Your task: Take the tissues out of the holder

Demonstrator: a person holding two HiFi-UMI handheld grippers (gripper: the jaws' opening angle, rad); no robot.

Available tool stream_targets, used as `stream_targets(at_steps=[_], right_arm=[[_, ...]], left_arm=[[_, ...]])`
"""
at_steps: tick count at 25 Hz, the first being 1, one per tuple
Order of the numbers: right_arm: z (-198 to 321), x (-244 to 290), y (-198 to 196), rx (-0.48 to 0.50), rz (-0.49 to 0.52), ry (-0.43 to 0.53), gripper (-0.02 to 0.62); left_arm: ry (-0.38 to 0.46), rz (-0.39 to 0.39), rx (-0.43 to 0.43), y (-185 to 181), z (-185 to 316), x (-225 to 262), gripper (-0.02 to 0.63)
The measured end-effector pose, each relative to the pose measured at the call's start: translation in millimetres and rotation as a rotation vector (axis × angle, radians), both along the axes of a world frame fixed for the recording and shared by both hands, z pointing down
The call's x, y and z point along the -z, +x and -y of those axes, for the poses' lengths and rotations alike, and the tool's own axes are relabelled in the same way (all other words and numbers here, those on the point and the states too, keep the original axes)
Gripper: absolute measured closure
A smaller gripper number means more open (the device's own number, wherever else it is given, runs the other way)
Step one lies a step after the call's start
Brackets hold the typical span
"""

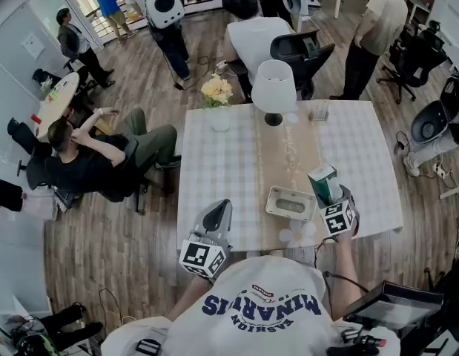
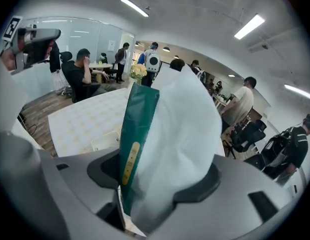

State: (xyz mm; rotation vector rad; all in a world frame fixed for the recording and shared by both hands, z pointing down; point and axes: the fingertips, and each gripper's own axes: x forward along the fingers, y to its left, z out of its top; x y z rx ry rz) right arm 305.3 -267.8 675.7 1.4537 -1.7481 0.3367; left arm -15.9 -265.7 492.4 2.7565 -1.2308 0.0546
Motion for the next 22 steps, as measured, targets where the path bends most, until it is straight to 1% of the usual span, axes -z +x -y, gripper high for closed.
stream_targets(at_steps=[8,14,17,22], right_arm=[[-6.5,-84.6,39.7,-0.093,0.015,-0.202,0.307],[-14.8,-137.3,74.7,-0.170,0.032,-0.296,0.308],[-17.7,-159.6,82.9,-0.184,0.022,-0.348,0.308],[-20.6,-186.7,96.9,-0.171,0.002,-0.438,0.308]], left_arm=[[-0.007,0.015,0.019,-0.1,0.2,1.4,0.603],[-0.012,0.024,0.037,4.0,0.3,-3.6,0.603],[-0.014,0.028,0.044,1.4,1.5,-6.0,0.603],[-0.011,0.036,0.056,5.7,6.3,3.6,0.603]])
